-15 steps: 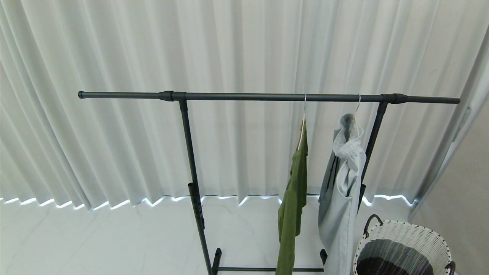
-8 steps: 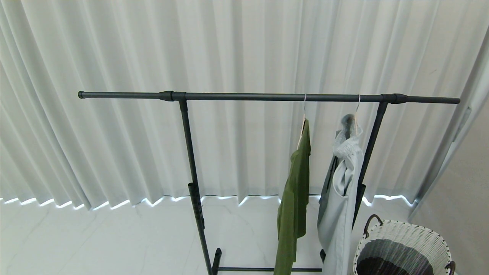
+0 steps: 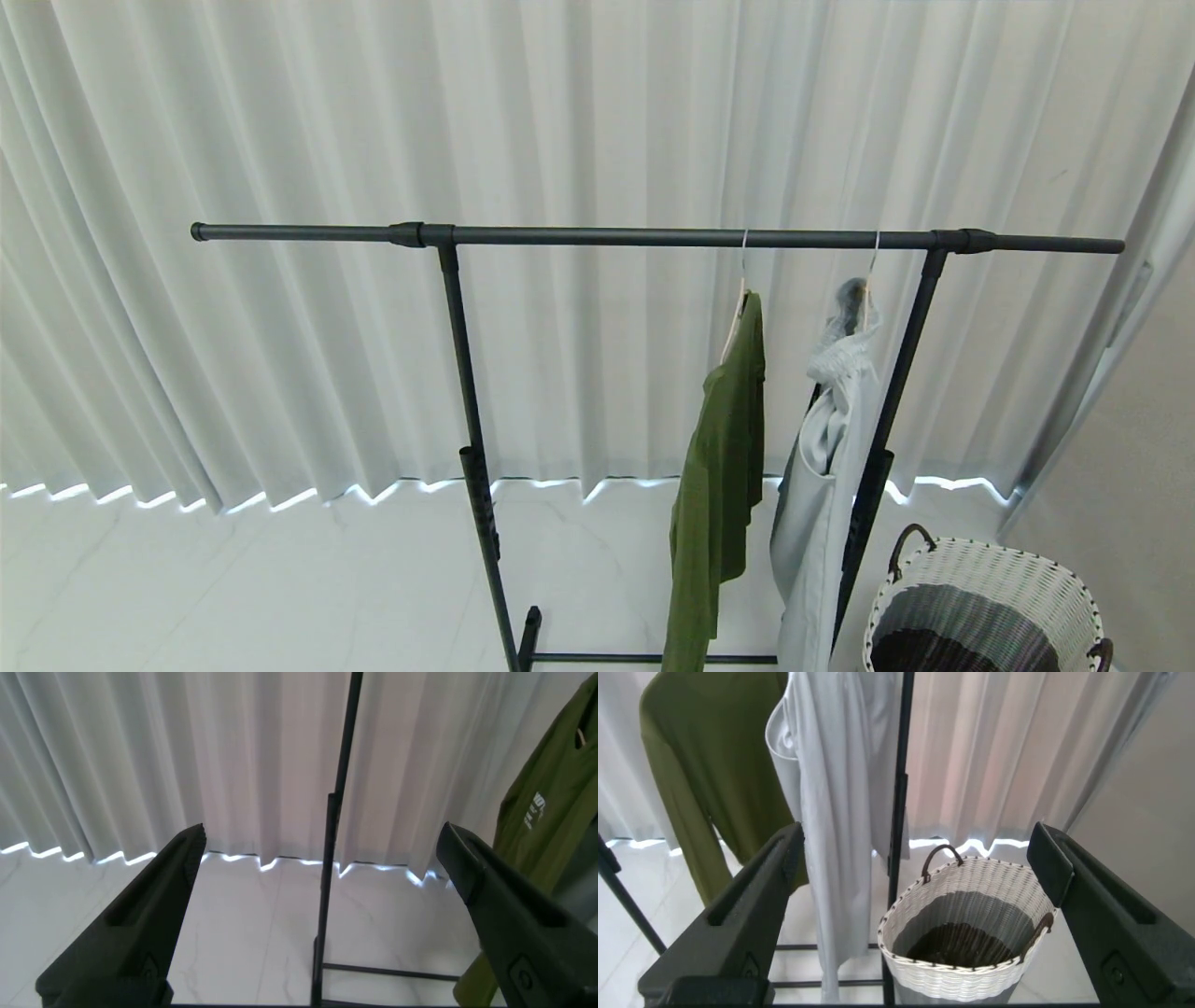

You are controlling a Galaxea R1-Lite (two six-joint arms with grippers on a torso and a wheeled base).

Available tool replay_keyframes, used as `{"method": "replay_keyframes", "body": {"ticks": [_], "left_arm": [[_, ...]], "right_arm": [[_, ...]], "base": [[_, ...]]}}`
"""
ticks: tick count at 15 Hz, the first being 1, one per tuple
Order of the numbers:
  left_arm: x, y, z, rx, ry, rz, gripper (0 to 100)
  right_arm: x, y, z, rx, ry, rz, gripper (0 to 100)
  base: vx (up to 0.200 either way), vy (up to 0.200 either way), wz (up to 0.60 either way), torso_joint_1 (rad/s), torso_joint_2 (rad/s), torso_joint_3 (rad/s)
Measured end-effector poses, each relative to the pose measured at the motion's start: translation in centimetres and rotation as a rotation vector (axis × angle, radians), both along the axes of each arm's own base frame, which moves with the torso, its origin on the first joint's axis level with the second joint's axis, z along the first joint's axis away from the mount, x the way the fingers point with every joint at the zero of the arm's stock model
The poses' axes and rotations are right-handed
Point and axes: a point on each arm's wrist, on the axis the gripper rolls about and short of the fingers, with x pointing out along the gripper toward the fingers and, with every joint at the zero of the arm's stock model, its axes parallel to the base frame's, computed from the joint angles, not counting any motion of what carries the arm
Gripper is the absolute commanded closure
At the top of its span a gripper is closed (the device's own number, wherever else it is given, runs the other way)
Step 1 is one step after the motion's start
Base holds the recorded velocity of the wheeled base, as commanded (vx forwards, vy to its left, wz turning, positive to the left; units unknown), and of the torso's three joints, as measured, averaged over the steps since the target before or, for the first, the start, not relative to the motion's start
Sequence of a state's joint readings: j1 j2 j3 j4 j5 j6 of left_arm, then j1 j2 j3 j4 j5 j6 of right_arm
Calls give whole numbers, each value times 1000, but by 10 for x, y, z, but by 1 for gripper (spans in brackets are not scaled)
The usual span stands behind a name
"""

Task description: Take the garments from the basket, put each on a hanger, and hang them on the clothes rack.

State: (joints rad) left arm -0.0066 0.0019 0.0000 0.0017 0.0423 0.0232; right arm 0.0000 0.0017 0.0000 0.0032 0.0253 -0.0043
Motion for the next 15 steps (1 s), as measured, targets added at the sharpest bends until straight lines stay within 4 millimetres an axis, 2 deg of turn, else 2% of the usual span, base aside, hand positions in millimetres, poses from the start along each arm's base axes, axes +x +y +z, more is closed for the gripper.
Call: {"method": "replay_keyframes", "body": {"ticks": [15], "left_arm": [[0,0,0,0,0,1,0]], "right_arm": [[0,0,0,0,0,0,0]], "base": [[0,0,0,0,0,0]]}}
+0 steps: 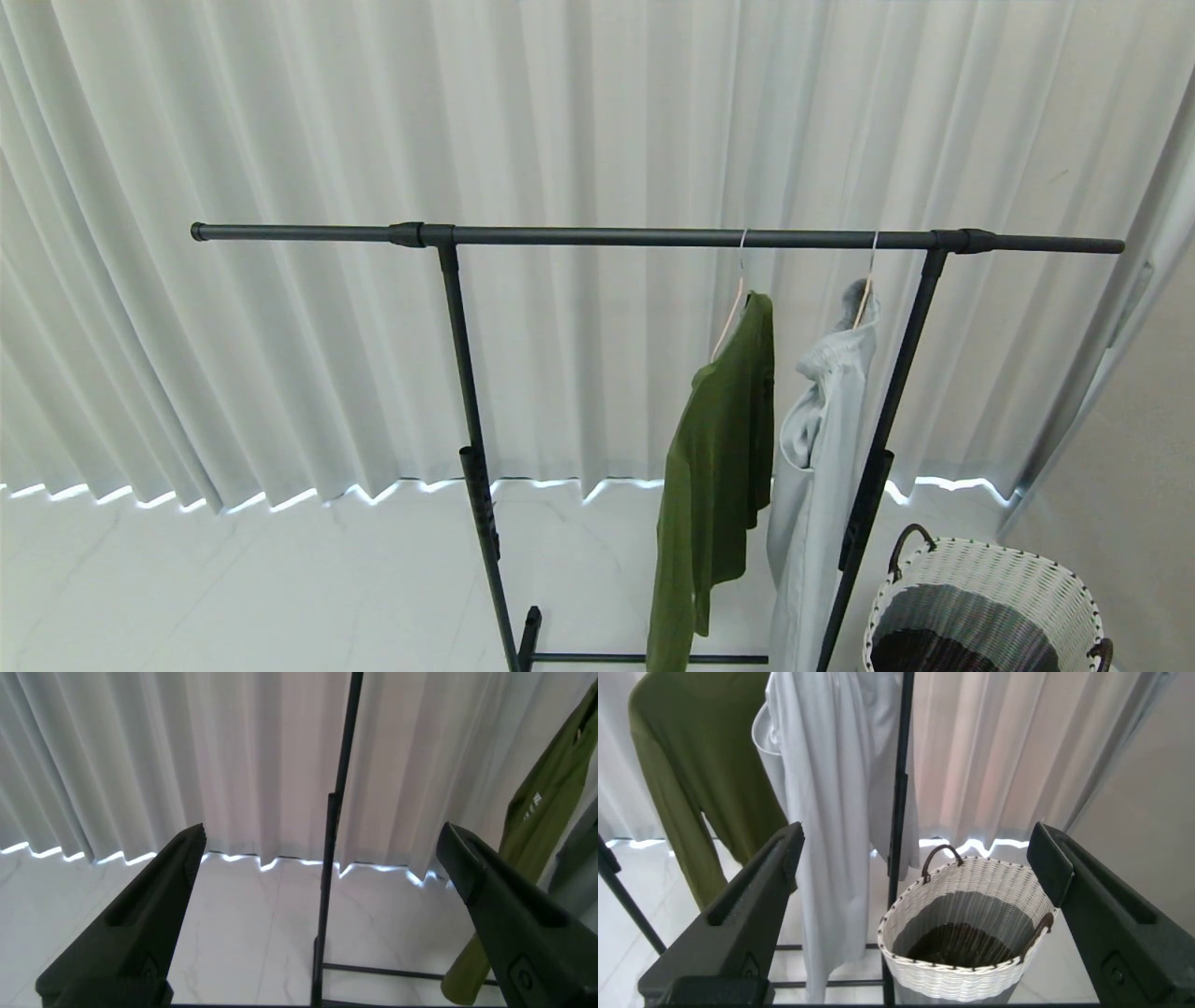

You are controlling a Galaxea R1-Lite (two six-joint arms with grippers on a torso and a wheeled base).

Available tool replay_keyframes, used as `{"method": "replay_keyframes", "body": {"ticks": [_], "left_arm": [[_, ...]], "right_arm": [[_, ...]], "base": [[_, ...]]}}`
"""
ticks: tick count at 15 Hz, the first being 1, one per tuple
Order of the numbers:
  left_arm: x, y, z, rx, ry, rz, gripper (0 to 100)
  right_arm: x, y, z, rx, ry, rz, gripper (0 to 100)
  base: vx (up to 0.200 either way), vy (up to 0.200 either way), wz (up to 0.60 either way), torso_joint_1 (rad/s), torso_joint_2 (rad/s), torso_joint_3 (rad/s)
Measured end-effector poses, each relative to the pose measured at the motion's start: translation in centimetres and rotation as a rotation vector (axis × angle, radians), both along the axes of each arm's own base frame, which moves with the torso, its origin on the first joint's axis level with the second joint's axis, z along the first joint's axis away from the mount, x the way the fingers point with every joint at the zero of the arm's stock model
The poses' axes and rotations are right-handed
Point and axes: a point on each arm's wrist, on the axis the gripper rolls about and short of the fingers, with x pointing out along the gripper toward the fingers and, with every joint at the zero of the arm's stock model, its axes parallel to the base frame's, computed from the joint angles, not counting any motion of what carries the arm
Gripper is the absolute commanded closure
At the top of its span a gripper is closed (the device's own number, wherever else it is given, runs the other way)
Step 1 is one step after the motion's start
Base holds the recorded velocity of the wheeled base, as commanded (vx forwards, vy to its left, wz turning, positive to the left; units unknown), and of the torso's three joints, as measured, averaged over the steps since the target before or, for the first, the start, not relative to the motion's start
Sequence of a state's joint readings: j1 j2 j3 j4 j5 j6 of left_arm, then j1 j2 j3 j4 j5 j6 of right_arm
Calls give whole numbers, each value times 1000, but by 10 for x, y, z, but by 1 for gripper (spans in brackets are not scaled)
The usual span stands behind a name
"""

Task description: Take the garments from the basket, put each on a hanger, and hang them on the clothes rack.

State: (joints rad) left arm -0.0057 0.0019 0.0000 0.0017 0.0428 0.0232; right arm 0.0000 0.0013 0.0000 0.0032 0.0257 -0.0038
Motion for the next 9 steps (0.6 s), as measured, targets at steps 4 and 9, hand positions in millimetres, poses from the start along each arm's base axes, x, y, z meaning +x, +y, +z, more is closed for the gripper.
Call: {"method": "replay_keyframes", "body": {"ticks": [4,9], "left_arm": [[0,0,0,0,0,-1,0],[0,0,0,0,0,0,0]], "right_arm": [[0,0,0,0,0,0,0],[0,0,0,0,0,0,0]], "base": [[0,0,0,0,0,0],[0,0,0,0,0,0]]}}
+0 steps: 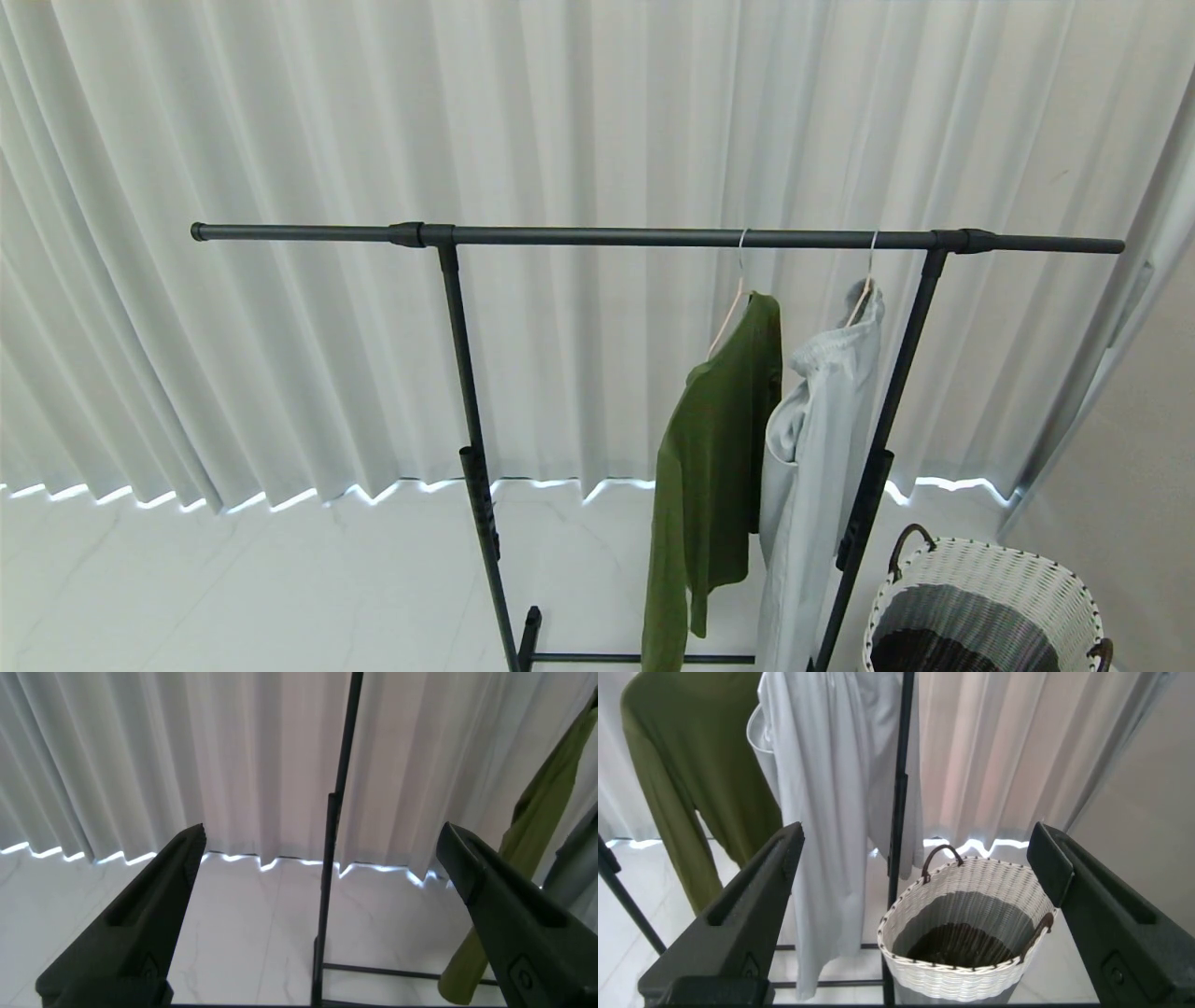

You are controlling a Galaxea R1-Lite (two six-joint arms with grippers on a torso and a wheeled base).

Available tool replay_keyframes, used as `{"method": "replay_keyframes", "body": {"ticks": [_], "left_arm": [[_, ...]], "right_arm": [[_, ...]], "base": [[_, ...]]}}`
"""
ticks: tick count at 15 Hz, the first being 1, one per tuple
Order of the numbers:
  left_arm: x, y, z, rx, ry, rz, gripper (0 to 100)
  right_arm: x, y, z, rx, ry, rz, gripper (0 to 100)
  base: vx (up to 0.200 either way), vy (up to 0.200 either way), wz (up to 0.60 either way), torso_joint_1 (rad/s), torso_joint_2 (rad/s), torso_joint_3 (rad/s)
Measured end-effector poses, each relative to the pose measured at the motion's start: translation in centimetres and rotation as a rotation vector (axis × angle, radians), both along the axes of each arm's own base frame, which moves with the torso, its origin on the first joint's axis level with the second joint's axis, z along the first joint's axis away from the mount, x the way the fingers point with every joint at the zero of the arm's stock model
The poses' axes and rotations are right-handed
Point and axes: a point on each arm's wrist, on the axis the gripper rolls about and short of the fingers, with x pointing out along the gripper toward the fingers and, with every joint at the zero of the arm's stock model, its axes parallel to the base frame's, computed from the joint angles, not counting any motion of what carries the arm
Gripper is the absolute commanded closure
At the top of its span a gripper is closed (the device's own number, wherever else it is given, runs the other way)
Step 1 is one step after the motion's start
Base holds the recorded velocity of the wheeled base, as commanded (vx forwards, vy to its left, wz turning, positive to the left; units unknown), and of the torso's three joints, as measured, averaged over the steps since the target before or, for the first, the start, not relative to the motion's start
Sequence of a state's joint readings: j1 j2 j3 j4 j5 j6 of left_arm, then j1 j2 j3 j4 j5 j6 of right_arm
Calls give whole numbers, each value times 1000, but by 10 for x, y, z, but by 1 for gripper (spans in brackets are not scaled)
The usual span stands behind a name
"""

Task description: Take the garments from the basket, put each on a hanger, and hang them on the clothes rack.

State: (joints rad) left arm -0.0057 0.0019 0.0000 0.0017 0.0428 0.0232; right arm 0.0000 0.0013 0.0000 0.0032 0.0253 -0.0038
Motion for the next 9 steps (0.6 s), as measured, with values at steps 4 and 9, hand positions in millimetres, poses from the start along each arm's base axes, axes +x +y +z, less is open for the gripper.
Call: {"method": "replay_keyframes", "body": {"ticks": [4,9], "left_arm": [[0,0,0,0,0,0,0],[0,0,0,0,0,-1,0]], "right_arm": [[0,0,0,0,0,0,0],[0,0,0,0,0,0,0]], "base": [[0,0,0,0,0,0],[0,0,0,0,0,0]]}}
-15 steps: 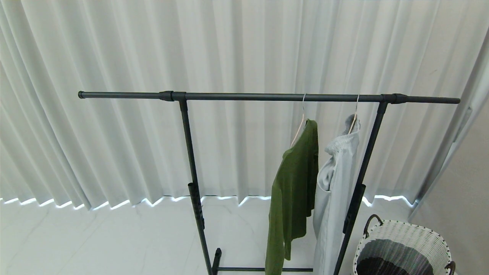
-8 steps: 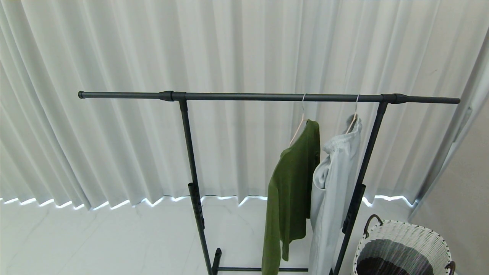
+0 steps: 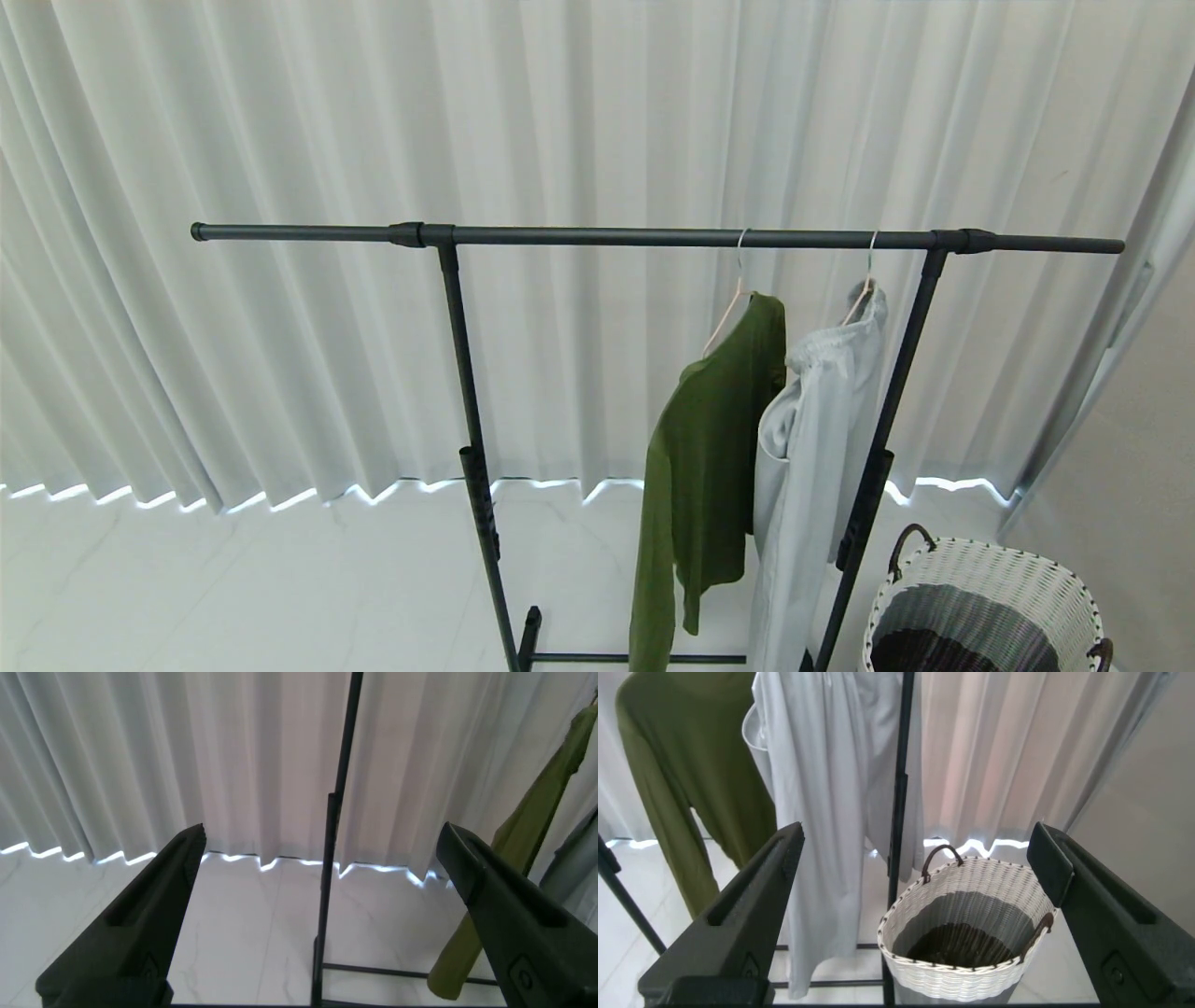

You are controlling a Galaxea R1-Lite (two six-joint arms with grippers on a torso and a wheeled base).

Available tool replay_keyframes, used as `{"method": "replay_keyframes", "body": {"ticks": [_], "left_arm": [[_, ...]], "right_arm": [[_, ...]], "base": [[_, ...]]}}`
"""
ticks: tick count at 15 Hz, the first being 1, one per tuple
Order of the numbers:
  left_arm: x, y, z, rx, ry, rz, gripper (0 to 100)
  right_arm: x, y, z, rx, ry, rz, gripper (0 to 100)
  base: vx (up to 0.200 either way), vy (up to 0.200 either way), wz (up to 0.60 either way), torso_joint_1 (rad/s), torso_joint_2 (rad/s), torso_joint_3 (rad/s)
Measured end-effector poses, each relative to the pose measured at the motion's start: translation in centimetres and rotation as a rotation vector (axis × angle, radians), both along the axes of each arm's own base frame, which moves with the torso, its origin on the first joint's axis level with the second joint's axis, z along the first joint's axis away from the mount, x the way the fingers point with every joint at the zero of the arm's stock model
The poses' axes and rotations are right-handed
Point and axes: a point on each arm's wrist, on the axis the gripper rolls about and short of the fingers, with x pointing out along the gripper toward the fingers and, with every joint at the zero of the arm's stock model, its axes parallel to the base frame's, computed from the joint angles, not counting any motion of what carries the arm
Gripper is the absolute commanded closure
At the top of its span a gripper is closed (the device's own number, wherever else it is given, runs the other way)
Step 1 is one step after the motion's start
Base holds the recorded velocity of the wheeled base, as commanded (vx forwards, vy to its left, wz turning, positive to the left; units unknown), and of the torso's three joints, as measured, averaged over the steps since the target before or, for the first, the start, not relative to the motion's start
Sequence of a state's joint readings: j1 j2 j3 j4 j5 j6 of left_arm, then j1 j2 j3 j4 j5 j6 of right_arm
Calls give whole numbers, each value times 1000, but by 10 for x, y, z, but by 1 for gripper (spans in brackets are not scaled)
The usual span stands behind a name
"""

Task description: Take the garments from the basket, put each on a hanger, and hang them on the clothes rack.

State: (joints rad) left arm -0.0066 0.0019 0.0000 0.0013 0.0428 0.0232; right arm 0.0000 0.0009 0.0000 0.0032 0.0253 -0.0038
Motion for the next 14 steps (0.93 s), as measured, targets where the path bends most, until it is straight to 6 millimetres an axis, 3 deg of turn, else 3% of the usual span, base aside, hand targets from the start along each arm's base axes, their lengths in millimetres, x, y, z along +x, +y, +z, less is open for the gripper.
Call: {"method": "replay_keyframes", "body": {"ticks": [14], "left_arm": [[0,0,0,0,0,0,0]], "right_arm": [[0,0,0,-7,-1,0,0]], "base": [[0,0,0,0,0,0]]}}
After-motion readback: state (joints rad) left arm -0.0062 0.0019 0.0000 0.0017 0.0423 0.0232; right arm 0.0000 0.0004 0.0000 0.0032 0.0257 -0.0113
